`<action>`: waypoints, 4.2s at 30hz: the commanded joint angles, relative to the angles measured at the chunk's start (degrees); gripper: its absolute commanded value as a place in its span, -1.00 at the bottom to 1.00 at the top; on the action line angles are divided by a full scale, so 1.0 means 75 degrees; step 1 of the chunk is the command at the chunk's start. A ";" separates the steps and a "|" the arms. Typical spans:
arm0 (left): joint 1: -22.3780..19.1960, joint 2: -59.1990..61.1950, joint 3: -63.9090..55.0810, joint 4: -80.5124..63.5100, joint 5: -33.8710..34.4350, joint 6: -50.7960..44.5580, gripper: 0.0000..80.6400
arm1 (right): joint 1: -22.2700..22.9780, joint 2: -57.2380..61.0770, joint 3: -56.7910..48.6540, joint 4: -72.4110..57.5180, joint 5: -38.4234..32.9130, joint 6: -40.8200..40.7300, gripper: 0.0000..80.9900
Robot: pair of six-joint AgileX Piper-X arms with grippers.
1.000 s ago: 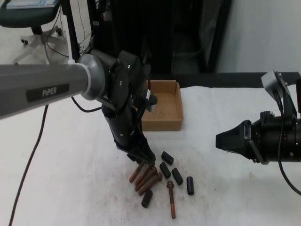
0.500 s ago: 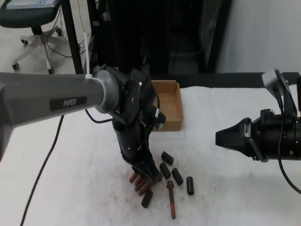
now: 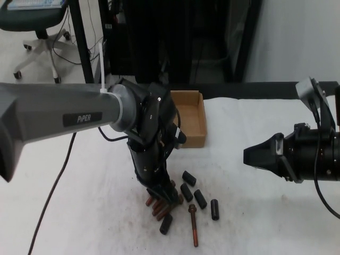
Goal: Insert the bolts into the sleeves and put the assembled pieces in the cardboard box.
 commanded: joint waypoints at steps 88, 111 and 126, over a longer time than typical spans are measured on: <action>0.1489 -0.9231 0.4489 -0.0098 0.3221 -0.2924 -0.99 | 0.2584 0.5023 -0.4804 0.2588 0.4340 -0.4821 -0.27; 0.1489 -0.9232 0.4529 -0.0117 0.3208 -0.2897 -0.99 | 0.2592 0.5987 -0.5562 0.3073 0.4340 -0.5370 -0.27; 0.1489 -0.9232 0.5162 -0.0152 0.3028 -0.2856 -0.99 | 0.2614 0.6224 -0.5562 0.3378 0.4173 -0.5370 -0.27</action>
